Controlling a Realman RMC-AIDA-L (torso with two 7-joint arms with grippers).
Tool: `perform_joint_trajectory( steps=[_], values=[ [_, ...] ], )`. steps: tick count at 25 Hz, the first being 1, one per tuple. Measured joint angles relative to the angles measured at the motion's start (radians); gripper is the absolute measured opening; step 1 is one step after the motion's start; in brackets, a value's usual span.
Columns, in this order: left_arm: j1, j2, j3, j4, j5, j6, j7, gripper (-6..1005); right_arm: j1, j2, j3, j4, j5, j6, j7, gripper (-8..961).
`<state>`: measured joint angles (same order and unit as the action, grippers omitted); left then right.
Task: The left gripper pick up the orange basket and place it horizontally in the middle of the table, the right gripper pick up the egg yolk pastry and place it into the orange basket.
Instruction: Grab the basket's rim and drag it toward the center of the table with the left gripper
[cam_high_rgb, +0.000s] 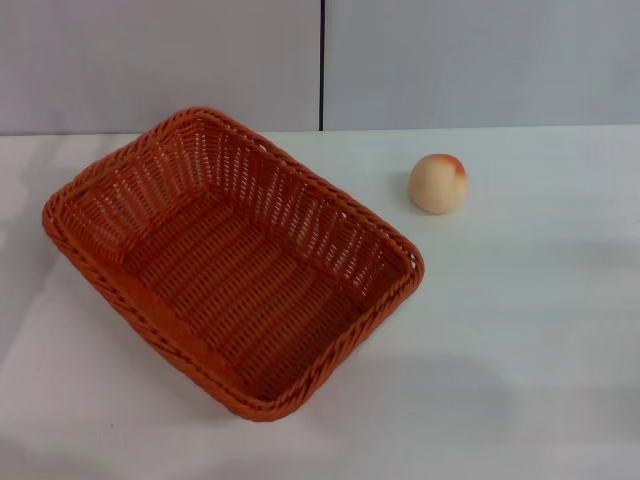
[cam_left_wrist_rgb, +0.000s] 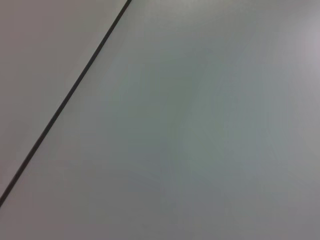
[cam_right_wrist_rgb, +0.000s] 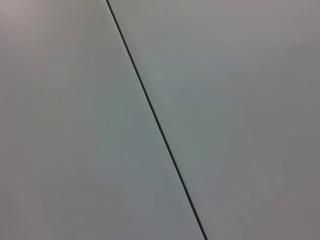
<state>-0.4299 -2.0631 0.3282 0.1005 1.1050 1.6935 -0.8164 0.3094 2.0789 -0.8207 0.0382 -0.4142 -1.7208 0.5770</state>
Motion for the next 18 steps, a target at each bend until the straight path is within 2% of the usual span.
perform_joint_trajectory(
  steps=[18],
  values=[
    [0.007, 0.002, 0.004, 0.001, 0.005, -0.007, 0.001, 690, 0.004, 0.000, -0.006, 0.001, -0.006, 0.033, 0.001, 593]
  ],
)
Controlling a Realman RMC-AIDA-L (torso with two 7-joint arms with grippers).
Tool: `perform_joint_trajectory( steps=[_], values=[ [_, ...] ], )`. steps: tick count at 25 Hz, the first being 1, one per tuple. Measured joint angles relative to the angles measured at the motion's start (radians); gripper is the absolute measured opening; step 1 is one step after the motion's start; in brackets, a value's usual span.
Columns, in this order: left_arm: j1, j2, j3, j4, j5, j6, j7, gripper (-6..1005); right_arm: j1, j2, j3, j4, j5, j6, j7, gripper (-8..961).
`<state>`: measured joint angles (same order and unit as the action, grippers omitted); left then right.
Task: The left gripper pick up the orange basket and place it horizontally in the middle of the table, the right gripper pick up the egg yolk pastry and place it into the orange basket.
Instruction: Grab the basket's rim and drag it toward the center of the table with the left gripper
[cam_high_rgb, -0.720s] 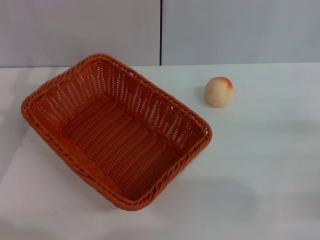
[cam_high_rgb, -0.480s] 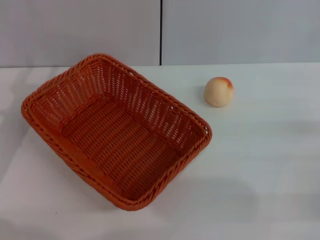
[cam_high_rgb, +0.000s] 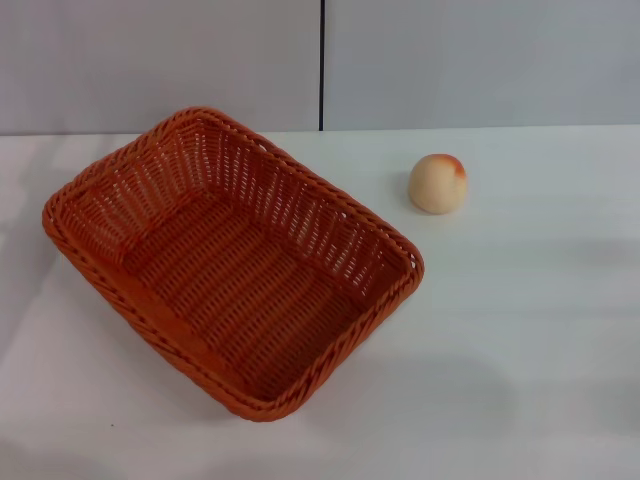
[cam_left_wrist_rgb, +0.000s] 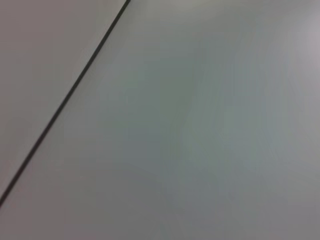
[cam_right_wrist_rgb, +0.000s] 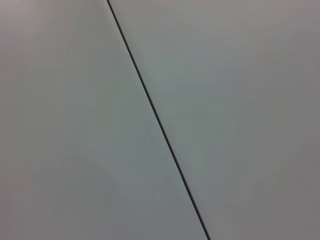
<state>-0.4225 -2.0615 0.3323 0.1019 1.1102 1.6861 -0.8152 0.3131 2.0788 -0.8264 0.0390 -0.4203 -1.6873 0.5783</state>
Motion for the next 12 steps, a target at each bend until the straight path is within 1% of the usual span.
perform_joint_trajectory(
  steps=[3, 4, 5, 6, 7, 8, 9, 12],
  values=[
    [0.000, 0.004, 0.041, 0.047, 0.007, -0.026, -0.028, 689, 0.002, 0.001, -0.002, 0.000, -0.001, 0.003, 0.000, 592],
    [0.000, 0.005, 0.070, 0.085, 0.011, -0.045, -0.053, 688, 0.004, 0.001, -0.003, 0.000, -0.001, 0.005, 0.000, 592],
    [-0.001, 0.006, 0.133, 0.166, 0.026, -0.088, -0.104, 688, 0.006, 0.002, -0.004, 0.001, -0.003, 0.013, 0.000, 592],
    [-0.001, 0.006, 0.133, 0.166, 0.026, -0.088, -0.104, 688, 0.007, 0.002, -0.005, 0.002, -0.004, 0.018, 0.000, 592],
    [-0.002, 0.009, 0.172, 0.219, 0.039, -0.114, -0.136, 687, 0.007, 0.002, -0.005, 0.002, -0.004, 0.018, 0.000, 592],
    [-0.004, 0.019, 0.245, 0.320, 0.078, -0.161, -0.200, 687, 0.008, 0.003, -0.005, 0.004, -0.004, 0.026, 0.000, 592],
    [-0.004, 0.019, 0.245, 0.320, 0.078, -0.161, -0.200, 686, 0.008, 0.003, -0.005, 0.004, -0.004, 0.026, 0.000, 591],
    [-0.016, 0.050, 0.330, 0.444, 0.165, -0.226, -0.337, 685, 0.007, 0.003, 0.000, 0.005, -0.004, 0.031, 0.000, 591]
  ],
)
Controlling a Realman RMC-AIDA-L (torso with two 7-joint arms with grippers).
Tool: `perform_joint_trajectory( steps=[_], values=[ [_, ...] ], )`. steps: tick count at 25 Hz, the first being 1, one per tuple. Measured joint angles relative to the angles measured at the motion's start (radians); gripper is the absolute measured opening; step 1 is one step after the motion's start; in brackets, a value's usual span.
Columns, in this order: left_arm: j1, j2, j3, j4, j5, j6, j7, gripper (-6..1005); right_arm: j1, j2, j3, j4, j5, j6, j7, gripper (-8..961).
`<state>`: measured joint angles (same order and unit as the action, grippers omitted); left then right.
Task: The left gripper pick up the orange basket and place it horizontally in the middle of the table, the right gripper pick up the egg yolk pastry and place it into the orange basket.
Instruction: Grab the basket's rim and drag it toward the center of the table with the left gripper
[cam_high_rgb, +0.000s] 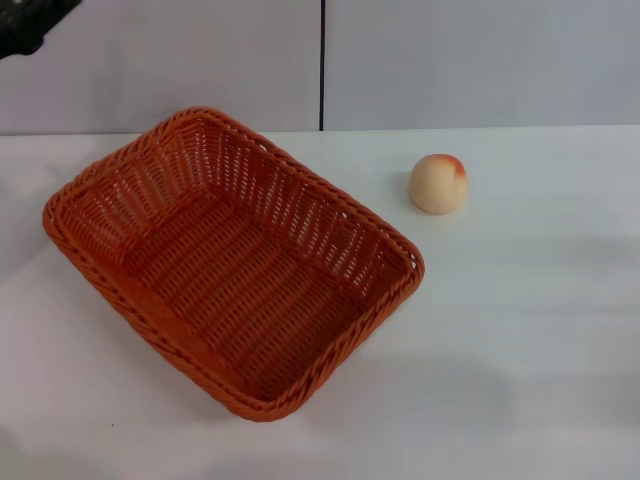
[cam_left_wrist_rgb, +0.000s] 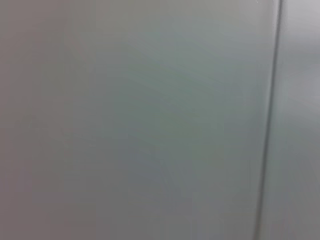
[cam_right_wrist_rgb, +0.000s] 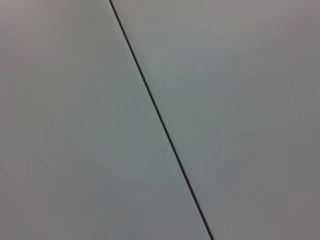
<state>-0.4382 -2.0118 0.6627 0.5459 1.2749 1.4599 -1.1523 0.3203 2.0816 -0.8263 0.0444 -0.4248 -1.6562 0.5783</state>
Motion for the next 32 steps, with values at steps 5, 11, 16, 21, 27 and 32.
perform_joint_trajectory(
  steps=[5, 11, 16, 21, 27, 32],
  values=[
    [-0.050, 0.049, 0.063, 0.147, 0.211, -0.052, -0.235, 683, -0.003, 0.000, 0.004, 0.000, 0.000, 0.012, 0.000, 590],
    [-0.105, 0.041, 0.067, 0.352, 0.541, -0.024, -0.404, 681, -0.008, 0.000, 0.004, 0.000, 0.005, 0.021, 0.000, 590],
    [-0.114, 0.039, 0.058, 0.373, 0.663, -0.038, -0.441, 678, -0.009, 0.001, 0.004, 0.006, 0.004, 0.023, 0.000, 589],
    [-0.109, 0.038, 0.066, 0.365, 0.754, -0.039, -0.449, 676, -0.008, 0.002, 0.004, 0.012, 0.006, 0.046, 0.000, 588],
    [-0.144, -0.006, 0.078, 0.360, 0.853, -0.071, -0.443, 674, 0.008, 0.002, 0.004, 0.012, 0.008, 0.047, 0.000, 587],
    [-0.178, -0.045, 0.091, 0.336, 0.927, -0.165, -0.442, 672, 0.018, 0.002, -0.001, 0.012, 0.004, 0.050, 0.000, 587]
  ],
)
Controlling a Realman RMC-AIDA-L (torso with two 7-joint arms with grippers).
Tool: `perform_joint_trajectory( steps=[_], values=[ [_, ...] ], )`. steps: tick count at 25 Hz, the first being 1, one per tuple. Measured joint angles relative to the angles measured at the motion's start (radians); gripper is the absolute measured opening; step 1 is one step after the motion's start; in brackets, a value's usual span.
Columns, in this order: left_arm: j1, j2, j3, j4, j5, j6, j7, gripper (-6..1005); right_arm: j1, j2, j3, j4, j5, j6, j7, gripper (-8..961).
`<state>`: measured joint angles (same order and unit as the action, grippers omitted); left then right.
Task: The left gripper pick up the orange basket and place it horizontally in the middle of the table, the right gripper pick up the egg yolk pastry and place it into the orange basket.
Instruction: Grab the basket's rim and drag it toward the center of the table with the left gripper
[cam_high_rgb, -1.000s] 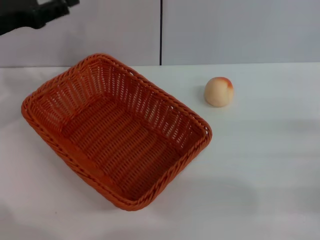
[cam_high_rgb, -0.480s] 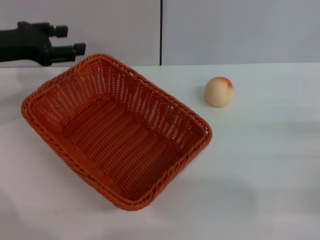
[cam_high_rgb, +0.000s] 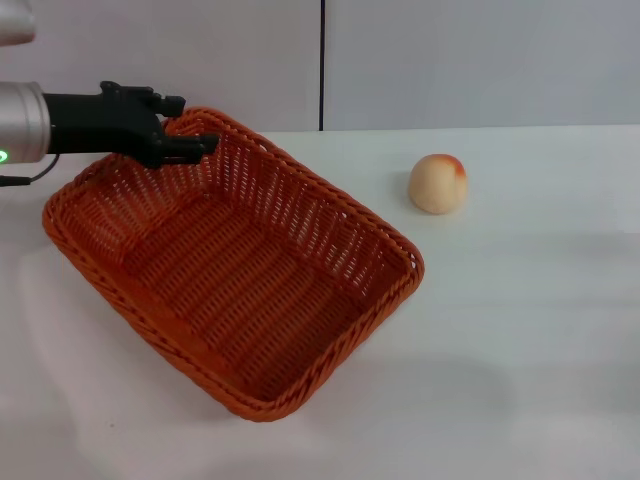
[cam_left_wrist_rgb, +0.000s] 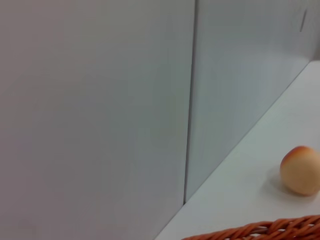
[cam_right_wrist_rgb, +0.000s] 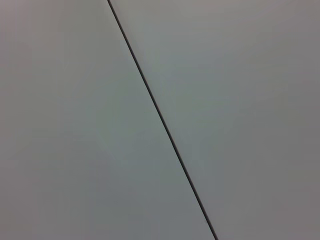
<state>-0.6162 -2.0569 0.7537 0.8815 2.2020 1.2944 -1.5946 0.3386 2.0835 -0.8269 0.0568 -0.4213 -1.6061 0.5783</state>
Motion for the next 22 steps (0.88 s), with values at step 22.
perform_joint_trajectory(
  steps=[22],
  values=[
    [-0.009, 0.000, 0.010, -0.078, -0.018, -0.130, 0.022, 662, -0.014, 0.000, -0.010, 0.023, -0.006, 0.016, 0.016, 584]
  ],
)
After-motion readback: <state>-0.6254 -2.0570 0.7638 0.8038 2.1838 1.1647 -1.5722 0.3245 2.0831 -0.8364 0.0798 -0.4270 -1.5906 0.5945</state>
